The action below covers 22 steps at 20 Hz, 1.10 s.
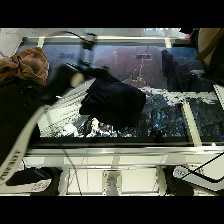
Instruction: Fold the clothes and pants, and hang the long-sleeved shirts on hangers.
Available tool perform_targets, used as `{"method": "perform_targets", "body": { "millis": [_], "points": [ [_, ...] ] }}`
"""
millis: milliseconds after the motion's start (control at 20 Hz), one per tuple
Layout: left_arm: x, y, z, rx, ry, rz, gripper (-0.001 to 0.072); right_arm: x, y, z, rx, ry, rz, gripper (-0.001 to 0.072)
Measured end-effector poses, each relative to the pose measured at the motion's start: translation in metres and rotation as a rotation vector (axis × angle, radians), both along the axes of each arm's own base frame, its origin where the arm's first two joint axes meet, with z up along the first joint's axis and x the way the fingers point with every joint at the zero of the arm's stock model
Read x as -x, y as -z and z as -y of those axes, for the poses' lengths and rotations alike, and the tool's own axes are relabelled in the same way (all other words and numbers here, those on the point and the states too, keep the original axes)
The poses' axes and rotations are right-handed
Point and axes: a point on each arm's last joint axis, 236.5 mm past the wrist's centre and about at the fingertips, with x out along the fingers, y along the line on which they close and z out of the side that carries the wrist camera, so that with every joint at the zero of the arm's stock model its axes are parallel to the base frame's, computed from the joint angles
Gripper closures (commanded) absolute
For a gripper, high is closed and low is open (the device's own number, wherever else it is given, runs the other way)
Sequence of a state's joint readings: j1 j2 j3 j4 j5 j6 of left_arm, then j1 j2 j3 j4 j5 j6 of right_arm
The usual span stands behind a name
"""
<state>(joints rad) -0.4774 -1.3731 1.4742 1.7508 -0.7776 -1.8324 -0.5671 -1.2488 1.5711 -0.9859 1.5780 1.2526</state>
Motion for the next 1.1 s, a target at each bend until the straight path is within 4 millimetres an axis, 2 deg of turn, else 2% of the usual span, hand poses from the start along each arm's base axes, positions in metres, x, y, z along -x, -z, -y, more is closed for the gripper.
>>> {"method": "perform_targets", "body": {
  "millis": [100,150,200,300,350,450,600,750,900,1100],
  "points": [
    [0.014,0.016,-0.071,-0.064,-0.127,-0.093,0.0006,0.012,0.031,-0.024,-0.088,-0.052,-0.050,0.0108],
    [0.028,0.032,-0.096,-0.079,-0.173,-0.146,0.0005,0.018,0.047,-0.037,-0.123,-0.070,-0.071,0.0108],
    [0.046,0.053,-0.116,-0.081,-0.214,-0.203,0.0006,0.027,0.064,-0.052,-0.156,-0.090,-0.090,0.0108],
    [0.084,0.096,-0.135,-0.036,-0.278,-0.294,0.0005,0.042,0.098,-0.085,-0.215,-0.120,-0.109,0.0104],
    [0.098,0.114,-0.139,0.009,-0.315,-0.313,0.0006,0.047,0.113,-0.103,-0.245,-0.130,-0.106,0.0102],
    [0.115,0.138,-0.143,0.109,-0.386,-0.317,0.0005,0.055,0.143,-0.138,-0.291,-0.140,-0.104,0.0102],
    [0.122,0.160,-0.141,0.236,-0.460,-0.310,0.0006,0.069,0.182,-0.192,-0.302,-0.202,-0.121,0.0102],
    [0.121,0.181,-0.130,0.351,-0.513,-0.347,0.0005,0.080,0.209,-0.237,-0.259,-0.292,-0.124,0.0103],
    [0.120,0.202,-0.118,0.448,-0.564,-0.404,0.0006,0.092,0.228,-0.265,-0.219,-0.362,-0.138,0.0104],
    [0.120,0.216,-0.104,0.500,-0.553,-0.452,0.0006,0.100,0.239,-0.278,-0.200,-0.391,-0.151,0.0124]
  ]
}}
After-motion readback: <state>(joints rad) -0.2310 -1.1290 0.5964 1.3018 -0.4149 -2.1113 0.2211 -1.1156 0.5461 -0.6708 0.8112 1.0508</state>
